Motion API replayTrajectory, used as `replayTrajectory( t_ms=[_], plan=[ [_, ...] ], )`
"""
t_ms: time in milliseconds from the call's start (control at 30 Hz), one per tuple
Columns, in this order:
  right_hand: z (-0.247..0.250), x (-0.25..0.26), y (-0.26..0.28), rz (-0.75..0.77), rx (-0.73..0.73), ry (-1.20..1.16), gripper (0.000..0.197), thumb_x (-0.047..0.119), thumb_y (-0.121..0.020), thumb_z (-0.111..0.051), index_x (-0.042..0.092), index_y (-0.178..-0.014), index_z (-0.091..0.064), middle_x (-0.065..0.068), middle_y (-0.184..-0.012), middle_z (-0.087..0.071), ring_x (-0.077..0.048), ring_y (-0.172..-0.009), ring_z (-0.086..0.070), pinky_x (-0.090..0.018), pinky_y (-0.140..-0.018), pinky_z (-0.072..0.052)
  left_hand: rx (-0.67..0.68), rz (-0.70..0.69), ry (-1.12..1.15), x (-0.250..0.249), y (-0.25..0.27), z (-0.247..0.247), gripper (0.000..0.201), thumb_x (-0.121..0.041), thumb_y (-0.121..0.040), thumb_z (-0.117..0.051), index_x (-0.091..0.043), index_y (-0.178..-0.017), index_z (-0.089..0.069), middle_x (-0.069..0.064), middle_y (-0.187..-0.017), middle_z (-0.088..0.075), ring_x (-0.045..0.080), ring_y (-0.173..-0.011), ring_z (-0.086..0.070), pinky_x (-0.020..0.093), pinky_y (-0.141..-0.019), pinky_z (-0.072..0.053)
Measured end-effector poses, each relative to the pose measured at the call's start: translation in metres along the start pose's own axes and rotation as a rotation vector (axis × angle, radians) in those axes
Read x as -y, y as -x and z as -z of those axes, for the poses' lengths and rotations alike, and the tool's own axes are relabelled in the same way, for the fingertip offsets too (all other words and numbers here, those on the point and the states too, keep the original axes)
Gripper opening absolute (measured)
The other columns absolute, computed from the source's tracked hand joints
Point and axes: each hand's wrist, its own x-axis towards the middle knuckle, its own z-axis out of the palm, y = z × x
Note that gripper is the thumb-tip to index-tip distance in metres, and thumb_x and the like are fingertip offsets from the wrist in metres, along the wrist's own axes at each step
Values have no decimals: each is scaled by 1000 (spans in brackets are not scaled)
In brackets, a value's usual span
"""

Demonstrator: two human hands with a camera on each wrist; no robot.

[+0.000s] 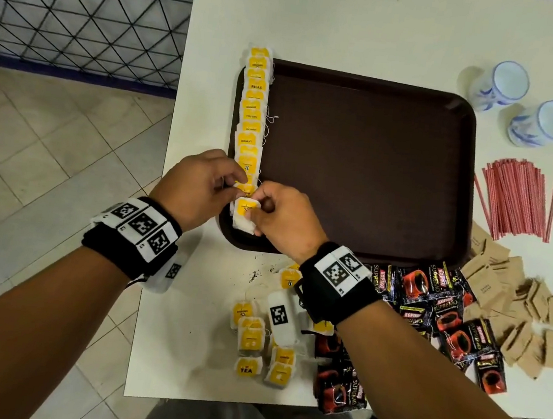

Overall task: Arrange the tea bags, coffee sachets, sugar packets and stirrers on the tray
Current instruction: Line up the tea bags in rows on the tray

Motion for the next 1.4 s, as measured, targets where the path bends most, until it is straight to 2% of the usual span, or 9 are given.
replayTrajectory(
  t_ms=[100, 200, 367, 500, 633, 867, 1000, 1200, 1400],
  plan=[
    [-3, -3, -2, 7, -16, 10, 7, 13, -87, -71, 18, -83, -68, -3, -62, -68, -22, -61, -68, -38, -69, -57, 0, -28, 3, -1, 3, -1, 21, -4, -77, -78, -12, -96, -75, -7, -89, -58, 7, -72, -53, 7, -72, -38],
    [-7, -5, -3, -1, -23, 7, 6, 14, -86, -71, 19, -82, -69, -5, -65, -69, -27, -64, -68, -43, -70, -57, 2, -48, 5, -1, 4, -2, 22, -2, -77, -77, -13, -96, -75, -5, -89, -61, 10, -73, -55, 16, -75, -44],
    [-8, -4, -5, -30, -48, 3, 9, 17, -85, -73, 15, -85, -64, -5, -66, -70, -24, -64, -69, -42, -70, -58, -20, -44, 0, -1, 6, -3, 21, -2, -78, -76, -13, -95, -75, 0, -91, -67, 13, -77, -59, 26, -76, -51],
    [-13, -5, -9, -65, -66, 1, 14, 17, -83, -74, 17, -85, -60, -3, -70, -70, -23, -65, -70, -44, -69, -59, -37, -38, -7, 1, 7, -3, 21, -1, -77, -76, -14, -94, -74, -1, -90, -66, 12, -74, -58, 25, -73, -50],
    [-13, -4, -11, -79, -71, -11, 16, 18, -85, -74, 16, -86, -58, -4, -73, -70, -23, -65, -70, -44, -68, -60, -39, -25, -27, 2, 6, -4, 21, -2, -78, -76, -15, -94, -74, -2, -91, -66, 10, -74, -55, 14, -71, -43],
    [-14, -1, -12, -102, -82, 1, 22, 21, -84, -76, 17, -85, -54, -4, -75, -70, -22, -64, -70, -44, -64, -60, -76, -26, -22, 1, 8, -4, 18, -4, -79, -74, -14, -93, -74, -2, -88, -65, 8, -71, -53, 16, -69, -42],
    [-5, 5, -7, -111, -80, -5, 24, 23, -83, -77, 18, -87, -54, -4, -77, -70, -22, -65, -70, -44, -64, -60, -100, -29, -15, -4, 9, 0, 14, -8, -82, -73, -16, -93, -73, -2, -88, -65, 10, -71, -54, 22, -68, -47],
    [39, -4, 36, -95, -121, 103, 10, 27, -86, -75, 21, -87, -67, 9, -72, -64, -8, -67, -66, -24, -66, -53, -141, -11, 67, -16, 30, -2, 9, -12, -84, -72, -17, -92, -72, -2, -84, -64, 13, -70, -58, 27, -68, -50],
    [70, -41, 84, -156, -73, 162, 2, 23, -86, -75, 23, -87, -74, 13, -75, -70, 3, -71, -63, -15, -67, -48, 38, -54, 95, -46, 54, -34, 14, -24, -84, -66, -21, -96, -72, -10, -86, -64, 6, -71, -60, 29, -64, -53]
  ],
)
